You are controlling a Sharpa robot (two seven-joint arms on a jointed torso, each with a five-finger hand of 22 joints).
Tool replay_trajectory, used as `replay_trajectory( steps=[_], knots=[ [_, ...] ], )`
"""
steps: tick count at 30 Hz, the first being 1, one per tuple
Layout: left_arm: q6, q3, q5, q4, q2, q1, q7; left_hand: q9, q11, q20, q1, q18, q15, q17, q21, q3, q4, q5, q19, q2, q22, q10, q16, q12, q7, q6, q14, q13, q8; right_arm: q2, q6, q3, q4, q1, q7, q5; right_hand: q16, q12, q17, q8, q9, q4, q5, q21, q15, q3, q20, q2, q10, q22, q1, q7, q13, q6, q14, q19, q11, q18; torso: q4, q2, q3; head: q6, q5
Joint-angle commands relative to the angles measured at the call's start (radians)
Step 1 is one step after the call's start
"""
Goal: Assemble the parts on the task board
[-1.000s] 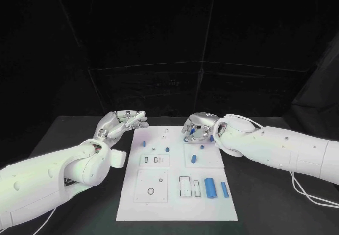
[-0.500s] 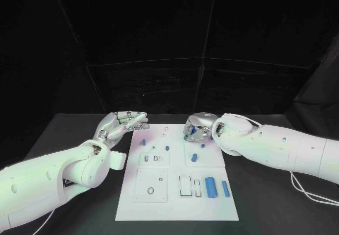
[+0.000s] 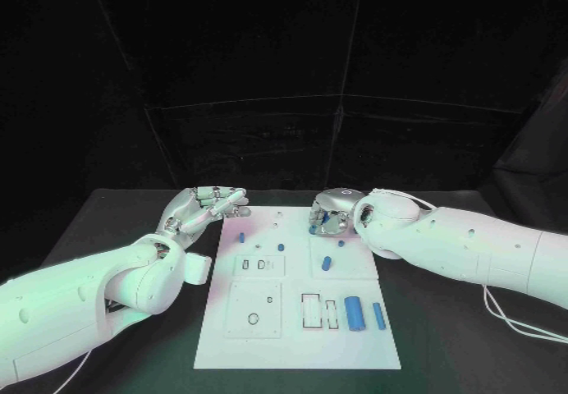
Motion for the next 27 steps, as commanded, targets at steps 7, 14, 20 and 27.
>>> replay_trajectory(
  steps=[7, 14, 20, 27],
  knots=[
    [0.02, 0.001, -0.007, 0.005, 0.0, 0.001, -0.002, -0.001, 0.004, -0.002, 0.012, 0.006, 0.002, 0.002, -0.003, 0.0, -0.007, 0.001, 0.007, 0.002, -0.002, 0.006, -0.007, -0.006, 0.002, 0.009, 0.006, -0.002, -0.004, 0.012, 0.045, 0.001, -0.011, 0.003, 0.002, 0.006, 0.035, 0.007, 0.035, 0.001, 0.001, 0.016, -0.029, 0.036, 0.004, 0.025, 0.003, 0.006, 0.017, 0.038, -0.002, -0.002, 0.001, 0.005, 0.016, -0.002, -0.005, 0.005, -0.0005, 0.004, 0.0016, -0.005, 0.004],
    [0.021, 0.001, -0.007, 0.006, -0.001, 0.001, -0.002, -0.001, 0.004, -0.002, 0.012, 0.006, 0.002, 0.002, -0.003, 0.001, -0.008, 0.001, 0.007, 0.003, -0.002, 0.006, -0.008, -0.007, 0.001, 0.01, 0.006, -0.002, -0.005, 0.02, 0.046, 0.001, -0.015, 0.003, 0.006, 0.015, 0.075, 0.01, 0.079, -0.002, 0.0, 0.026, -0.034, 0.081, 0.003, 0.042, 0.002, 0.0, 0.032, 0.093, -0.001, -0.002, 0.002, 0.0, 0.022, 0.011, -0.007, -0.003, -0.0011, 0.004, 0.0029, -0.009, 0.005],
    [0.023, 0.001, -0.007, 0.004, -0.001, 0.001, -0.003, -0.001, 0.004, -0.002, 0.013, 0.006, 0.002, 0.002, -0.004, 0.001, -0.009, 0.001, 0.007, 0.004, -0.003, 0.006, -0.008, -0.008, 0.001, 0.01, 0.007, -0.002, -0.005, 0.025, 0.046, 0.001, -0.018, 0.003, 0.007, 0.018, 0.095, 0.012, 0.099, -0.003, -0.001, 0.03, -0.035, 0.105, 0.003, 0.053, 0.002, -0.007, 0.04, 0.121, 0.002, -0.001, 0.002, -0.006, 0.025, 0.017, -0.007, -0.006, -0.0012, 0.004, 0.0027, -0.012, 0.006],
    [0.024, 0.001, -0.007, 0.002, -0.001, 0.001, -0.005, -0.001, 0.004, -0.002, 0.013, 0.006, 0.002, 0.002, -0.004, 0.001, -0.009, 0.001, 0.007, 0.004, -0.003, 0.006, -0.008, -0.008, 0.001, 0.01, 0.007, -0.002, -0.005, 0.021, -0.016, 0.001, -0.012, 0.003, 0.023, 0.032, 0.141, 0.035, 0.149, 0.027, 0.011, 0.045, -0.034, 0.174, -0.008, 0.077, -0.004, -0.001, 0.097, 0.213, 0.014, -0.015, 0.011, 0.052, 0.032, 0.043, -0.023, -0.018, -0.0014, 0.004, 0.0024, -0.013, 0.006]
  ],
)
